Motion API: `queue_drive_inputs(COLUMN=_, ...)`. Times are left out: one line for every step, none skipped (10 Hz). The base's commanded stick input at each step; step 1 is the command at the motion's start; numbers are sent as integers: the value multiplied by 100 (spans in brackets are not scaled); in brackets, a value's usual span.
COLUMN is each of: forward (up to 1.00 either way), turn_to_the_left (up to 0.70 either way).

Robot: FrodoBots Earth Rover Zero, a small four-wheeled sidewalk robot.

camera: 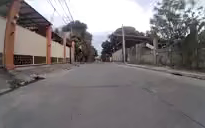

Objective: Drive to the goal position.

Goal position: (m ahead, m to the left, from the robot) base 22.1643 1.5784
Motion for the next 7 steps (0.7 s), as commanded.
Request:
queue_drive_inputs(forward=100, turn_to_the_left=5)
queue_drive_inputs(forward=100, turn_to_the_left=5)
queue_drive_inputs(forward=100, turn_to_the_left=5)
queue_drive_inputs(forward=100, turn_to_the_left=5)
queue_drive_inputs(forward=100, turn_to_the_left=5)
queue_drive_inputs(forward=100, turn_to_the_left=5)
queue_drive_inputs(forward=100, turn_to_the_left=5)
